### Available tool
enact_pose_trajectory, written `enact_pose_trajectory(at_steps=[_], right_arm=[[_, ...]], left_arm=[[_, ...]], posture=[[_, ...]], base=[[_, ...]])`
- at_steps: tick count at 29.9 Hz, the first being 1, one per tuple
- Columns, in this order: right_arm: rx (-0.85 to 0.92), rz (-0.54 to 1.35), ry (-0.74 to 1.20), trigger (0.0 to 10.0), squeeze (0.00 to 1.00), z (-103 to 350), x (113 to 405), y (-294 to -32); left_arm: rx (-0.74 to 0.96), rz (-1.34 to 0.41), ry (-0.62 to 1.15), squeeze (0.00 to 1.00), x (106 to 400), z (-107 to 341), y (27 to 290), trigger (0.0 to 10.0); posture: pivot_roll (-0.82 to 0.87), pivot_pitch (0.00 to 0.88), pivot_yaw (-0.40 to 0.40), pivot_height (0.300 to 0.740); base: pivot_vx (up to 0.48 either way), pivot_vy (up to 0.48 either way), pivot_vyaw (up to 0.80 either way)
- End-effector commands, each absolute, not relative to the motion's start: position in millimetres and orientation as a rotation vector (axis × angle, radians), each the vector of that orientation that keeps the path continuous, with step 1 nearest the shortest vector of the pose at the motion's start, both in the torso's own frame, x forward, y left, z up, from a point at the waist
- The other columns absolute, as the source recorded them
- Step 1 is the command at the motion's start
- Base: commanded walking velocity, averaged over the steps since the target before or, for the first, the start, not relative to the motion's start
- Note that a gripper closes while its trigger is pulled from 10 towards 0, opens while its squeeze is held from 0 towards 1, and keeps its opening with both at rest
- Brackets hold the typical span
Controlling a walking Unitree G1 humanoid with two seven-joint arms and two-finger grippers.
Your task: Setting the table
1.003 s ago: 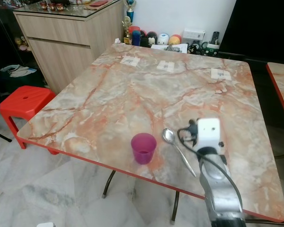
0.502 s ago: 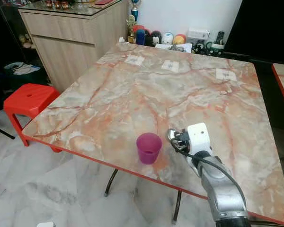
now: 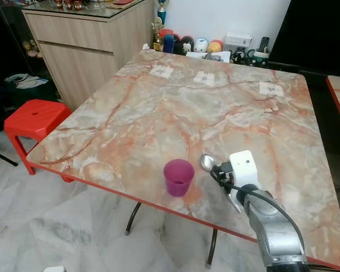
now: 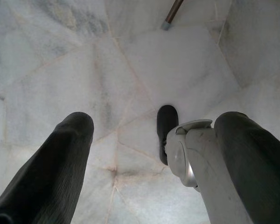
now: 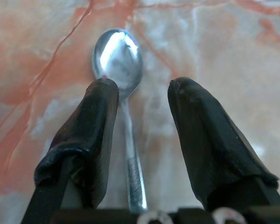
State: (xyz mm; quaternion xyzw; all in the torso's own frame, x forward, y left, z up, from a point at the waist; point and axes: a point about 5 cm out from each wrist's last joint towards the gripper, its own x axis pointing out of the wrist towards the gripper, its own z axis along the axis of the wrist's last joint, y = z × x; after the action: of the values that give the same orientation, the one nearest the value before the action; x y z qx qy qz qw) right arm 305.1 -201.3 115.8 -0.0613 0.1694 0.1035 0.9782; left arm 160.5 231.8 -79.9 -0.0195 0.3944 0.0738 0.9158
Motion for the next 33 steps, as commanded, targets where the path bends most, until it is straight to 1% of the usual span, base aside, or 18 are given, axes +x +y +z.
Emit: enact_pose_trajectory(at_steps=[1, 6, 8, 16, 25, 28, 33], right_arm=[[-0.121, 0.212, 0.345, 10.0, 0.0, 117, 303, -205], [-0.046, 0.268, 0.373, 10.0, 0.0, 115, 301, -203], [-0.053, 0.304, 0.399, 10.0, 0.0, 112, 298, -204], [-0.108, 0.27, 0.438, 10.0, 0.0, 104, 296, -218], [-0.106, 0.27, 0.427, 10.0, 0.0, 103, 299, -221], [-0.098, 0.298, 0.415, 10.0, 0.0, 102, 300, -218], [-0.094, 0.291, 0.409, 10.0, 0.0, 102, 305, -219]], left_arm=[[-0.023, 0.137, 0.851, 0.0, 153, -83, 233, 10.0], [-0.016, 0.131, 0.852, 0.0, 153, -83, 233, 10.0], [-0.014, 0.13, 0.853, 0.0, 153, -83, 234, 10.0], [-0.006, 0.121, 0.855, 0.0, 152, -83, 234, 10.0], [0.001, 0.111, 0.858, 0.0, 151, -84, 234, 10.0], [0.004, 0.108, 0.859, 0.0, 151, -84, 234, 10.0], [0.007, 0.106, 0.858, 0.0, 152, -83, 234, 10.0]], posture=[[0.0, 0.124, -0.02, 0.74], [0.0, 0.121, -0.017, 0.74], [0.0, 0.119, -0.015, 0.74], [0.0, 0.111, -0.007, 0.74], [0.0, 0.103, -0.003, 0.74], [0.0, 0.103, -0.003, 0.74], [0.01, 0.108, -0.006, 0.74]], base=[[0.0, 0.0, 0.0], [0.0, 0.0, 0.0], [0.0, 0.0, 0.0], [0.0, 0.0, 0.0], [0.0, 0.0, 0.0], [0.0, 0.0, 0.0], [0.0, 0.0, 0.0]])
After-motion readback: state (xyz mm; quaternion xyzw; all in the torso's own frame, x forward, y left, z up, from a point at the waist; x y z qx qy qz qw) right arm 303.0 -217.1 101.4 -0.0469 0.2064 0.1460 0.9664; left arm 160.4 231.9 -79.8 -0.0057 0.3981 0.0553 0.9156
